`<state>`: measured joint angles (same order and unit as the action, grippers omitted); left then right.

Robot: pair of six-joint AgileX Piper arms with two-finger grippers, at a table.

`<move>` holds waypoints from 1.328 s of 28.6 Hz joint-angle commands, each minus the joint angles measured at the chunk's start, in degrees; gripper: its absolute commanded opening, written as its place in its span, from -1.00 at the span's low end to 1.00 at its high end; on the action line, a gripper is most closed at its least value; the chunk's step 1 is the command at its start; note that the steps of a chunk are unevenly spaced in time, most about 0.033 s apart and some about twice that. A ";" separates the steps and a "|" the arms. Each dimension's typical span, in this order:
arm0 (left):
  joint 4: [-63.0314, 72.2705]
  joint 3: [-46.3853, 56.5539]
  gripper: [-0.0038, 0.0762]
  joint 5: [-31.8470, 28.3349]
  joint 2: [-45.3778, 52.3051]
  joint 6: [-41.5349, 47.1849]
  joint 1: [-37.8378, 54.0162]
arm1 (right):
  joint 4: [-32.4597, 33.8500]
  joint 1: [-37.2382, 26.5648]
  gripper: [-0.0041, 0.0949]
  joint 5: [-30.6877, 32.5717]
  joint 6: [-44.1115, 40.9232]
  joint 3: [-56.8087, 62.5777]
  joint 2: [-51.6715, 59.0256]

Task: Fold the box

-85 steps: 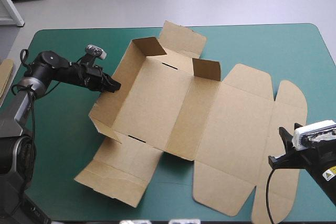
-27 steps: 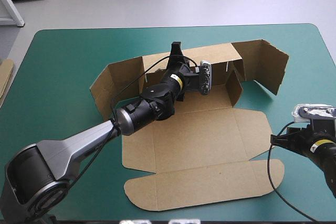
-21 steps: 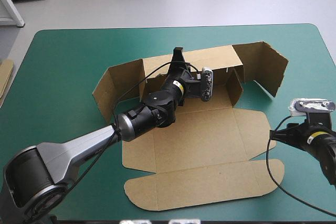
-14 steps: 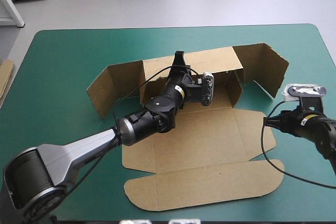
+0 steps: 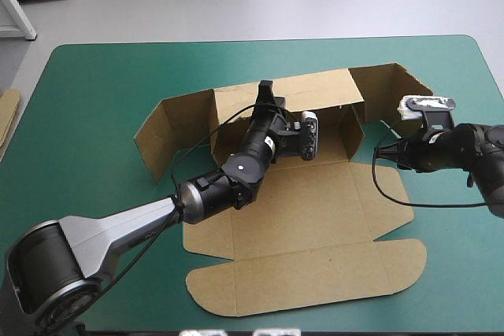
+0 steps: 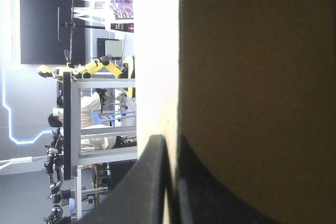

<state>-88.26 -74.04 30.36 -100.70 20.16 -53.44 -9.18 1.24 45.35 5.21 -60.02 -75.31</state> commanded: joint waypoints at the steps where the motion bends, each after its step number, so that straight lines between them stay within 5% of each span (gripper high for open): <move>1: 2.18 -0.64 -0.92 -0.47 1.90 1.61 -0.52 | -0.55 0.00 -0.21 -0.35 1.00 -5.56 -2.46; 7: 2.00 -0.64 -0.92 -0.47 1.90 1.61 -0.52 | -0.94 0.00 -0.21 6.30 1.25 -17.21 -8.82; 22: 2.00 -0.64 -0.92 -0.94 1.90 1.20 -0.52 | 1.28 0.00 -0.20 7.12 2.33 -46.83 -17.13; 32: 2.00 -0.64 -0.92 -0.54 1.90 1.20 -0.52 | 1.21 0.00 0.21 3.82 0.72 -60.69 -29.81; 38: 2.00 -0.64 -0.92 -0.54 1.90 1.20 -0.52 | 1.10 0.00 0.22 5.52 -1.20 -67.03 -37.72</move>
<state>-88.26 -74.04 30.36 -100.76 20.16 -53.44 -7.68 1.24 52.80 4.60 -122.64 -113.67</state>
